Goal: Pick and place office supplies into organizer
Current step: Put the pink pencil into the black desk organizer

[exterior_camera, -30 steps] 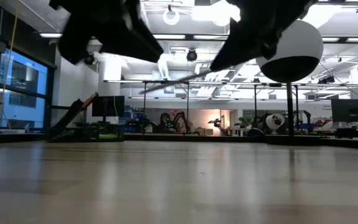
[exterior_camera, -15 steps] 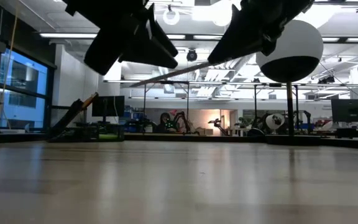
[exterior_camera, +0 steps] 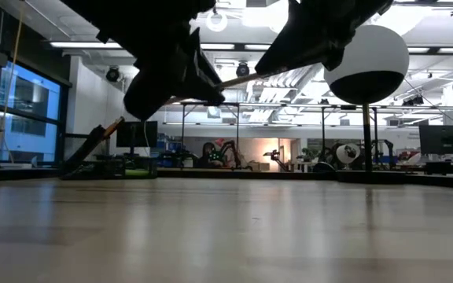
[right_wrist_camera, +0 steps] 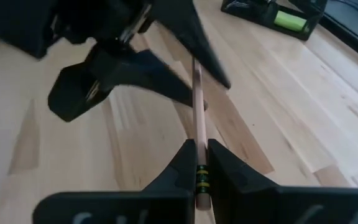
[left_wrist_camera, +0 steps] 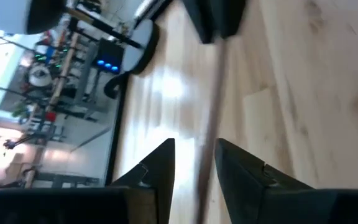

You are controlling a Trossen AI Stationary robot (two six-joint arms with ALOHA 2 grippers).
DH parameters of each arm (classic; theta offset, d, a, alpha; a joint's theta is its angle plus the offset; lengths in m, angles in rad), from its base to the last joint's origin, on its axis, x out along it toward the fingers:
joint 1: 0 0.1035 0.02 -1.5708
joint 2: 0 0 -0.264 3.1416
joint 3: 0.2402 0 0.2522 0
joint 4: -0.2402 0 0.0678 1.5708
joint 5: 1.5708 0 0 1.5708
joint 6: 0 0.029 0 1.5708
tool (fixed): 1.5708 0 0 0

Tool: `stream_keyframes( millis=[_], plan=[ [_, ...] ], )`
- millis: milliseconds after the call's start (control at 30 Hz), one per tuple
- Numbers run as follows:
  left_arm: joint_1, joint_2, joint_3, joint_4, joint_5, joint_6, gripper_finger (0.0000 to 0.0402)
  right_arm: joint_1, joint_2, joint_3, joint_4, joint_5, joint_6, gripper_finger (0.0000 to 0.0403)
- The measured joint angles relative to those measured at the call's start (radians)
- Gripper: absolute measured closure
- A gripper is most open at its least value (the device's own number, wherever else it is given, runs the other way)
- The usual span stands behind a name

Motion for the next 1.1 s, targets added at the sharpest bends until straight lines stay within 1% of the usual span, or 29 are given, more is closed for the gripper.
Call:
stream_keyframes(
  millis=[167, 267, 333, 400, 433, 500, 600, 667, 800, 867, 933, 1000, 1100],
  plan=[
    [0.0, 0.006, 0.0, 0.009, -0.029, -0.003, 0.0306, -0.001, 0.0, 0.0, 0.0, 0.001, 0.0, 0.0395],
    [0.0, 0.011, 0.001, 0.012, -0.034, -0.018, 0.0319, 0.0, 0.0, 0.0, 0.001, 0.001, 0.0, 0.0395],
    [-0.001, 0.017, 0.0, 0.003, -0.033, -0.031, 0.0335, 0.0, 0.0, 0.0, 0.001, 0.001, 0.0, 0.0396],
    [-0.002, 0.017, 0.001, 0.005, -0.029, -0.044, 0.0361, -0.001, 0.0, 0.0, 0.002, 0.002, 0.0, 0.0396],
    [-0.002, 0.017, 0.001, 0.001, -0.018, -0.045, 0.0377, 0.0, 0.0, 0.0, 0.002, 0.004, 0.0, 0.0394],
    [-0.002, 0.019, 0.0, -0.002, 0.013, -0.054, 0.0391, 0.0, 0.0, 0.002, 0.006, 0.0, 0.001, 0.0388],
    [-0.002, 0.018, 0.0, 0.004, 0.018, -0.076, 0.0387, 0.0, 0.0, 0.002, 0.005, 0.01, 0.002, 0.0378],
    [-0.002, 0.018, 0.0, -0.005, 0.02, -0.089, 0.0394, 0.0, 0.0, 0.002, 0.004, 0.026, 0.004, 0.0371],
    [-0.002, 0.016, 0.002, -0.052, 0.057, -0.191, 0.0395, -0.001, 0.0, 0.002, -0.001, 0.024, -0.008, 0.0352],
    [-0.003, 0.015, 0.002, -0.106, 0.091, -0.26, 0.0397, 0.005, 0.0, 0.002, 0.0, -0.001, -0.05, 0.0341],
    [-0.003, 0.015, -0.011, -0.124, 0.151, -0.335, 0.0397, 0.02, 0.0, 0.001, 0.02, -0.036, -0.113, 0.033],
    [-0.015, 0.014, -0.048, -0.079, 0.199, -0.376, 0.0397, 0.046, 0.0, 0.0, 0.062, -0.06, -0.18, 0.0319],
    [-0.043, 0.013, -0.105, 0.025, 0.213, -0.386, 0.0398, 0.089, -0.007, 0.0, 0.123, -0.057, -0.278, 0.0302]
  ],
)
